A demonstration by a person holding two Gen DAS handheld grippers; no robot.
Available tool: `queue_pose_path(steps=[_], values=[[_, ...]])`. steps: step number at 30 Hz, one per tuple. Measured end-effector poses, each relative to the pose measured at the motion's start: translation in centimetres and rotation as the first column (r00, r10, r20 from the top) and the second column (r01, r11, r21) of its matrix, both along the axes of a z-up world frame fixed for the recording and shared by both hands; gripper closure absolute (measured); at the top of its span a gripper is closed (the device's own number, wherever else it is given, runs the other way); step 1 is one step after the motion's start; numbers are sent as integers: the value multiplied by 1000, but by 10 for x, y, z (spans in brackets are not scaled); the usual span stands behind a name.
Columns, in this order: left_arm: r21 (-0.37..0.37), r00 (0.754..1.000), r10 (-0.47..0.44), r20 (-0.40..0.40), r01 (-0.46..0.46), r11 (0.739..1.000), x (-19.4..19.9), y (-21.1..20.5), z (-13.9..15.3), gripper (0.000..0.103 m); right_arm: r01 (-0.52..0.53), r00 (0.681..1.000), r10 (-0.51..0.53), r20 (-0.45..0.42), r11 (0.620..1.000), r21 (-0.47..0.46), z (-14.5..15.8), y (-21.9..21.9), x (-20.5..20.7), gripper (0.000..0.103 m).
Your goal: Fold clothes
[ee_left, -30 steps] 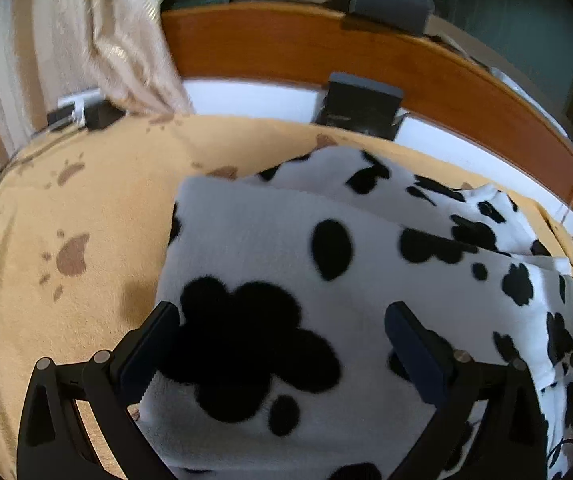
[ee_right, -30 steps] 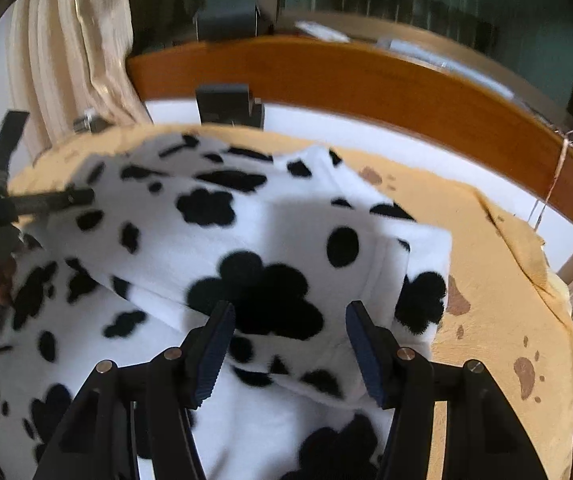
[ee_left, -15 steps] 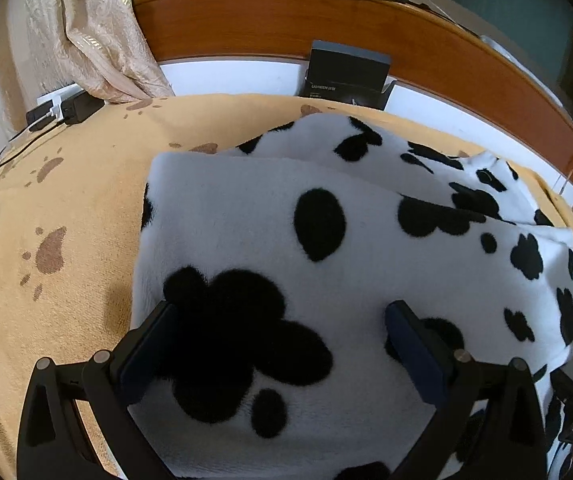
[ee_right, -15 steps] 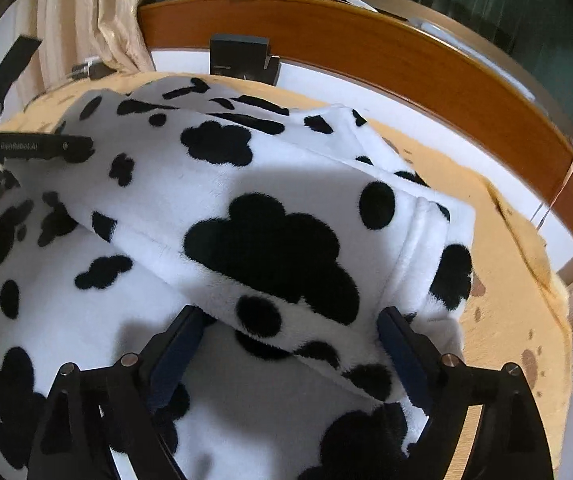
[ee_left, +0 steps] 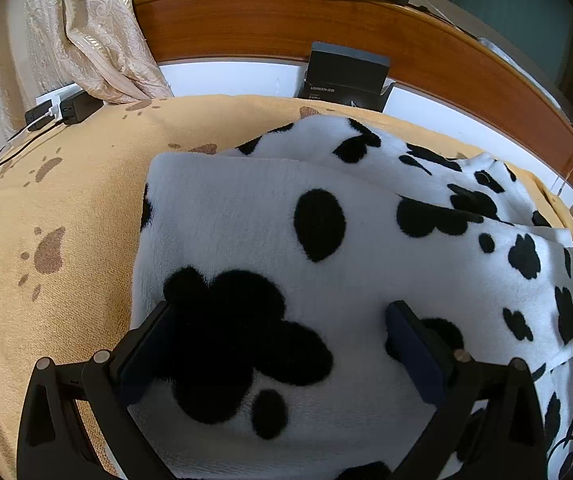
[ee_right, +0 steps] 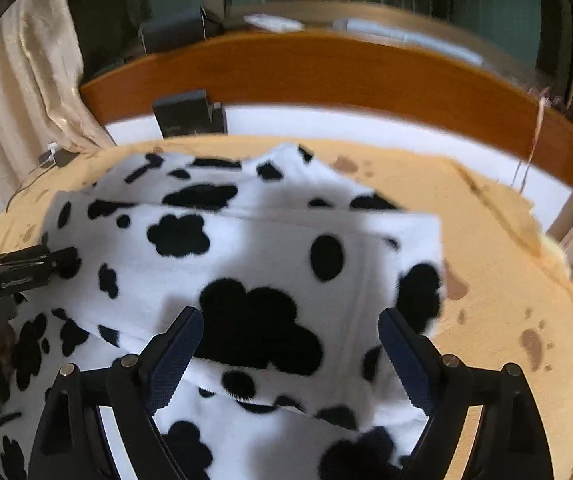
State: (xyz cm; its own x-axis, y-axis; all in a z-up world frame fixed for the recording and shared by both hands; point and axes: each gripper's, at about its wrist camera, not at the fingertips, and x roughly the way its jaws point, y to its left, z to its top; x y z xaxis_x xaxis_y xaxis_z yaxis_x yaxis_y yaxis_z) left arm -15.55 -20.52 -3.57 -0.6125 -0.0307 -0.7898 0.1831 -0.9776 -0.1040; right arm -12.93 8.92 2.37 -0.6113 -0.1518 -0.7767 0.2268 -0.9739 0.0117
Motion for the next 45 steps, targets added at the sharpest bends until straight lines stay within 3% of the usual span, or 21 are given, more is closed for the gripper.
queue_pose_path(steps=[3,5,9,11,14,15,17,20,23,27,29,30,31,34,36,40,43,45], values=[[21,1000,5,-8,-5,1000,1,-4,2,0,-21,1000,20,15,996,84,-20,-9,2,11],[45,1000,12,-17,-12,999,3,-10,4,0,-42,999,45,-22,989,142,-25,-14,8,9],[99,983,162,-82,-153,983,16,-49,18,0,-29,999,34,-33,990,139,-27,-12,9,7],[199,966,237,-100,-214,956,26,-79,20,0,-28,999,32,-33,991,134,-28,-11,9,6],[379,933,347,-97,-288,879,42,-123,17,0,-24,999,29,-36,991,135,-27,-12,10,5],[417,920,383,-88,-315,853,47,-134,14,0,-21,999,27,-36,991,135,-27,-12,10,5],[407,902,425,-70,-363,838,51,-146,12,0,-11,999,16,-33,991,134,-27,-11,10,1],[324,903,427,-36,-394,860,48,-146,9,0,-8,1000,11,-26,993,119,-27,-9,9,1],[239,933,360,1,-350,906,35,-127,4,0,-8,1000,11,-24,994,112,-27,-8,9,1],[26,969,244,31,-245,969,17,-85,0,0,-8,1000,11,-24,994,109,-27,-7,9,1],[-86,975,221,39,-217,972,13,-71,-2,0,-9,1000,11,-24,994,108,-27,-7,9,1],[-104,975,217,40,-212,972,13,-70,-2,0,-9,1000,11,-24,994,107,-27,-7,9,1],[-111,976,215,42,-209,972,13,-69,-3,0,-9,1000,11,-24,994,106,-27,-7,9,1],[-6,973,224,56,-224,975,13,-85,-10,0,-9,1000,11,-24,995,104,-27,-7,9,1],[9,969,240,52,-241,970,14,-90,-9,0,-8,1000,11,-24,995,103,-27,-7,9,1],[33,967,255,-20,-254,967,22,-85,11,0,-8,1000,11,-24,995,101,-28,-6,9,1],[73,977,174,-125,-166,983,32,-65,37,0,-8,1000,10,-24,995,99,-28,-6,9,1],[78,988,75,-138,-65,995,30,-46,41,0,-7,1000,10,-23,995,99,-28,-6,9,1]])
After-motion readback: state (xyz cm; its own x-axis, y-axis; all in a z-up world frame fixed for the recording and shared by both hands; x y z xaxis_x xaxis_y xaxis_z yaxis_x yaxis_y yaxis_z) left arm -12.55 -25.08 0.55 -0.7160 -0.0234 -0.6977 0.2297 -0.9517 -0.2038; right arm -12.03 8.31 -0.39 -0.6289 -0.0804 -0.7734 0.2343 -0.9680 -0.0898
